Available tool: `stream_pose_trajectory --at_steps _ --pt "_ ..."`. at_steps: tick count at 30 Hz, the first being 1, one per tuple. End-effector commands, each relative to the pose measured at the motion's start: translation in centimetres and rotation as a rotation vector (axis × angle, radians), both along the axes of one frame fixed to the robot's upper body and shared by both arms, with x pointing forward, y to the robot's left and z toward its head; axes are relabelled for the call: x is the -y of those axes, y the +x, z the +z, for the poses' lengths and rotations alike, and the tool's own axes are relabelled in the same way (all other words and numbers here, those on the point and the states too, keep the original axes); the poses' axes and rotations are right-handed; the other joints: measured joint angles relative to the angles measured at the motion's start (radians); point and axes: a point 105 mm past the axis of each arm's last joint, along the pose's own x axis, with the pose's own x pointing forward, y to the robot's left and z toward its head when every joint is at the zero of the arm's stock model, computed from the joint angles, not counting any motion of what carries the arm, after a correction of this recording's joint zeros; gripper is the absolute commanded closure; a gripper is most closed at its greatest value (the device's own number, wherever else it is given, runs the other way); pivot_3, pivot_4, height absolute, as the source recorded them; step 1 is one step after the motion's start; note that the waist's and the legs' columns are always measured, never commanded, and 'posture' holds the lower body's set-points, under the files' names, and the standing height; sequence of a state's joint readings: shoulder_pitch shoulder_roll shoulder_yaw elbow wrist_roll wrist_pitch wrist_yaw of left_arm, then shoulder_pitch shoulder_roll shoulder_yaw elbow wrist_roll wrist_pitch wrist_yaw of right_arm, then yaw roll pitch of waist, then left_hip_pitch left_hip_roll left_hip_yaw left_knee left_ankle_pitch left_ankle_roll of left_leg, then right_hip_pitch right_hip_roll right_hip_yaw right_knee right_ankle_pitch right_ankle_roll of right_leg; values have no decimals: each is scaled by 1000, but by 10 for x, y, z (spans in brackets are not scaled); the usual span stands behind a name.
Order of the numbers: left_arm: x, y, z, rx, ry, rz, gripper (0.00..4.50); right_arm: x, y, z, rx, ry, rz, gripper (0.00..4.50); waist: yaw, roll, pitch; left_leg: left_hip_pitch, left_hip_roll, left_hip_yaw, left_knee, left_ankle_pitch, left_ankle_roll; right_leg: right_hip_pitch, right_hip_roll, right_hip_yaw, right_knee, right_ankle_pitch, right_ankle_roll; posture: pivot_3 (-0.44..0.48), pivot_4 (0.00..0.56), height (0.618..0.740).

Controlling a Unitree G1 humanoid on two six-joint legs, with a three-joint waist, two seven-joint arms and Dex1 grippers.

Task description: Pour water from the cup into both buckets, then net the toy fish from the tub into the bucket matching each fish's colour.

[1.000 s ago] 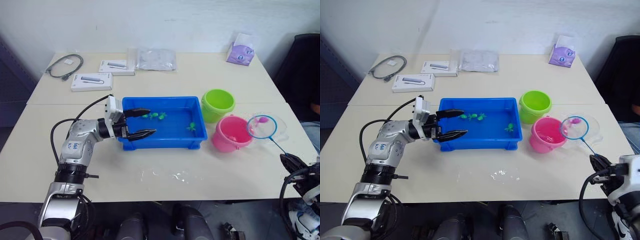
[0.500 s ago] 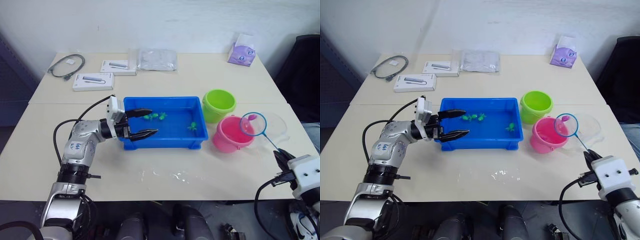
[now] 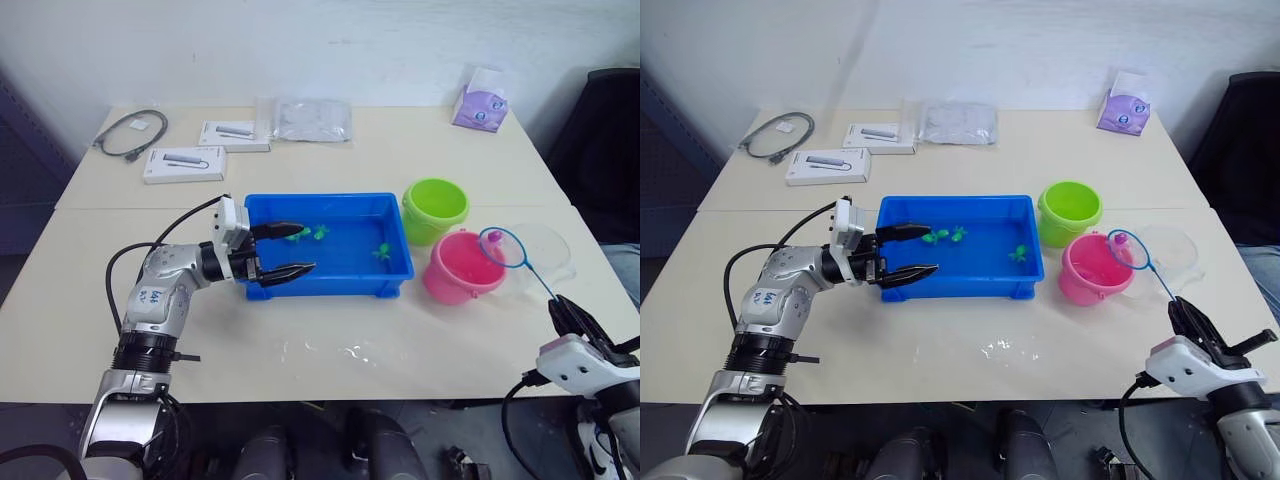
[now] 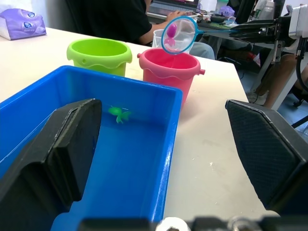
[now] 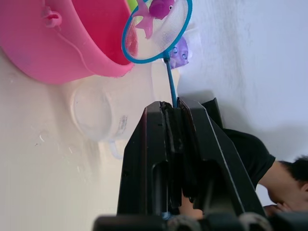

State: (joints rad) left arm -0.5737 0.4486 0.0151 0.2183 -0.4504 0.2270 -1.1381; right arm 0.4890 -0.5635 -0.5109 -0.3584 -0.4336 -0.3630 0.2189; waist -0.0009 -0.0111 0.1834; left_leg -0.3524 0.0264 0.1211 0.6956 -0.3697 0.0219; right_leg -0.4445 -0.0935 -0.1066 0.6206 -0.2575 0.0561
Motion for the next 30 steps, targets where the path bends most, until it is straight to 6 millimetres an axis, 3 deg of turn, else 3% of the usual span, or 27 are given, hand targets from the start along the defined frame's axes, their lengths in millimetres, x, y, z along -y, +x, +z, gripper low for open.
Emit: stream_pose_trajectory --at_steps 1,6,13,18,23,25,30 --pt "-1 -4 7 49 10 -8 75 -3 1 7 25 -76 44 4500 0 0 0 0 0 0 0 0 0 0 0 0 0 0 0 0 150 740" --pt "-7 -7 3 53 20 2 75 -13 0 5 11 -220 102 4500 0 0 0 0 0 0 1 0 0 0 0 0 1 0 0 0 150 740" --pt "-10 -7 0 55 33 7 75 -2 1 1 -27 -211 31 4500 1 0 0 0 0 0 2 0 0 0 0 0 1 0 0 0 150 740" --pt "-11 -7 -1 56 36 12 75 -1 3 13 28 -210 23 4500 0 0 0 0 0 0 2 0 0 0 0 0 1 0 0 0 150 740" --pt "-10 -8 -2 61 40 12 75 -4 1 2 -10 -215 33 4500 0 0 0 0 0 0 2 0 0 0 0 0 2 0 0 0 150 740" --pt "-10 -8 -2 61 36 14 75 -14 -2 -6 -45 -212 85 4500 0 0 0 0 0 0 2 0 0 0 0 0 2 0 0 0 150 740" --pt "-10 -7 -1 61 32 24 75 0 0 13 52 -194 10 4500 0 0 0 0 0 0 3 0 0 0 0 0 2 0 0 0 150 740"
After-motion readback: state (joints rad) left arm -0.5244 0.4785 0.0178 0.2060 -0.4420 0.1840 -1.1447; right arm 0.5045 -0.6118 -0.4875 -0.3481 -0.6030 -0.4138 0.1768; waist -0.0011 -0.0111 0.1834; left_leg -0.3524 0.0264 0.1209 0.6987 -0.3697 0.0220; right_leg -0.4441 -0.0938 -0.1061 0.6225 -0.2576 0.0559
